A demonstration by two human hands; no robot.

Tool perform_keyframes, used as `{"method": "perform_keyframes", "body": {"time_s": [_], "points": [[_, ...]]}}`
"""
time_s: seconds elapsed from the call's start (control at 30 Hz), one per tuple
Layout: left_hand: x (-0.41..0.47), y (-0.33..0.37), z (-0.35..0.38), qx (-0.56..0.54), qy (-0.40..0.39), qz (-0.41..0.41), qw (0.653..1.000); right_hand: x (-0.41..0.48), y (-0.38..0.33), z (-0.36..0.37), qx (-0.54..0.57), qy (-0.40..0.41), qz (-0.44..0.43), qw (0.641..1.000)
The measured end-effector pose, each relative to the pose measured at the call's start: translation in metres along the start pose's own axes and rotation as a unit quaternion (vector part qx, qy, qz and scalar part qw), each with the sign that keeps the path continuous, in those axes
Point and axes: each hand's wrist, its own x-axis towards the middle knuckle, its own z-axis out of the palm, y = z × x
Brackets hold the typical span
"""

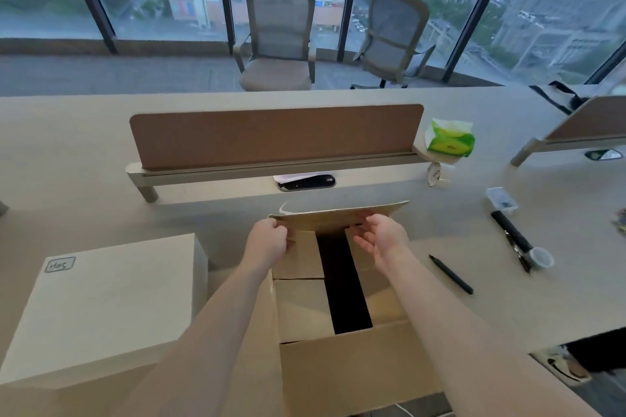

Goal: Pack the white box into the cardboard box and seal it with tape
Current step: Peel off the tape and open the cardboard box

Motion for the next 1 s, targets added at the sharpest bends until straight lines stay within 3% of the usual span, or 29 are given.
{"method": "perform_keyframes", "body": {"time_s": [0.13, 0.3, 0.43, 0.53, 0.57, 0.83, 1.0], "points": [[0.017, 0.008, 0.004, 0.042, 0.022, 0.043, 0.998, 0.01, -0.008, 0.013, -0.161, 0.021, -0.054, 0.985], [0.033, 0.01, 0.016, 0.085, 0.031, 0.075, 0.993, 0.035, -0.005, 0.02, -0.356, 0.04, -0.156, 0.921], [0.054, 0.003, 0.026, 0.16, 0.031, 0.103, 0.981, 0.071, 0.004, 0.02, -0.506, 0.027, -0.232, 0.83], [0.068, -0.001, 0.035, 0.231, 0.019, 0.101, 0.968, 0.094, 0.009, 0.021, -0.638, -0.024, -0.264, 0.723], [0.072, -0.004, 0.038, 0.246, 0.013, 0.092, 0.965, 0.1, 0.011, 0.021, -0.661, -0.039, -0.262, 0.702], [0.092, -0.024, 0.062, 0.377, 0.063, 0.115, 0.917, 0.115, 0.03, 0.025, -0.689, -0.01, -0.286, 0.666], [0.091, -0.032, 0.066, 0.372, 0.079, 0.126, 0.916, 0.117, 0.034, 0.025, -0.698, -0.017, -0.281, 0.659]]}}
